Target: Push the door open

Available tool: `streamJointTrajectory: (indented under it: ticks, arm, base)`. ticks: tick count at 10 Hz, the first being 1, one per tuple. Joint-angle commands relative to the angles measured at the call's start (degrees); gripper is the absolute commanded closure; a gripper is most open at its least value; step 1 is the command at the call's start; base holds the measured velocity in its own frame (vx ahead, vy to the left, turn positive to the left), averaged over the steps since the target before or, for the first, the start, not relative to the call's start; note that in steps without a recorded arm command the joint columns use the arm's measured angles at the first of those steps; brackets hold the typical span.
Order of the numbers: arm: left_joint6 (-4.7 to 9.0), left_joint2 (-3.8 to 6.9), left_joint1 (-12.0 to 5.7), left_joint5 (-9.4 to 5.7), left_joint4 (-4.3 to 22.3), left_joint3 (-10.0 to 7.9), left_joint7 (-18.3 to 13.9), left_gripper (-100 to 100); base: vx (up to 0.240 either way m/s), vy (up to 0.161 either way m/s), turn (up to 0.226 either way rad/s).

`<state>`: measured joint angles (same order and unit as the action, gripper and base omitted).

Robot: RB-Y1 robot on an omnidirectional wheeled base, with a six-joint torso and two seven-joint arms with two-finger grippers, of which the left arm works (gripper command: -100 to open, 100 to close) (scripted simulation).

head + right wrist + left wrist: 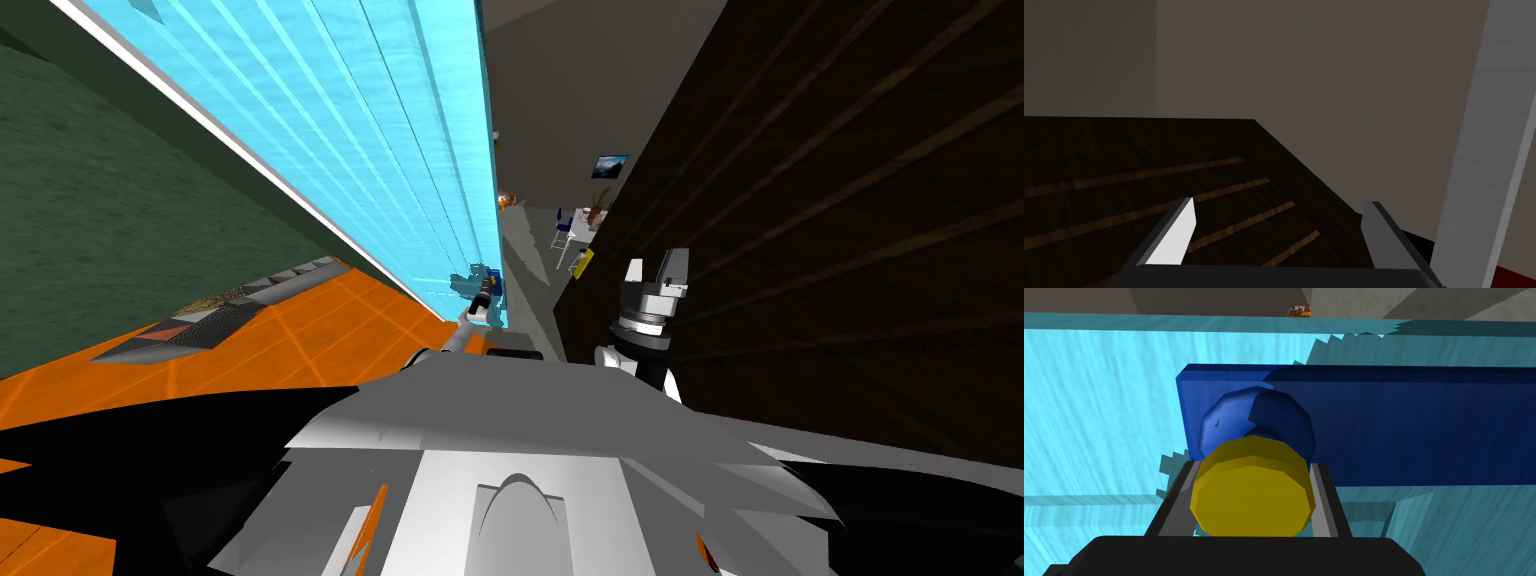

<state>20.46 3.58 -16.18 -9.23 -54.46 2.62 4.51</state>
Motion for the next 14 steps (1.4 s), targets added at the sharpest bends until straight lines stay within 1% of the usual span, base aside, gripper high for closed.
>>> streamJointTrajectory:
  ticks: [1,2,7,11,12,13,14]
  arm:
    - [0.44,0.12,-0.43,-0.06,0.0,-1.93,0.8,100]
    - [0.47,-0.12,-0.53,-0.04,0.2,-2.38,1.1,100]
    - [0.81,-2.44,-1.40,0.13,1.7,-6.28,3.7,100]
    - [0.97,-3.81,-1.81,0.21,2.4,-8.13,4.9,100]
    - [0.97,-3.60,-1.59,0.22,2.7,-7.93,4.8,100]
    - [1.31,-1.95,-1.94,-0.55,2.9,-8.30,5.7,100]
    - [1.43,-1.37,-2.05,-0.91,3.0,-8.41,6.1,100]
  base:
    - [0.148,-0.096,0.101]
    - [0.145,-0.103,0.064]
    - [0.161,-0.134,0.118]
    - [0.170,-0.088,0.074]
    - [0.075,-0.029,0.029]
    - [0.112,0.049,0.066]
    - [0.138,0.097,0.123]
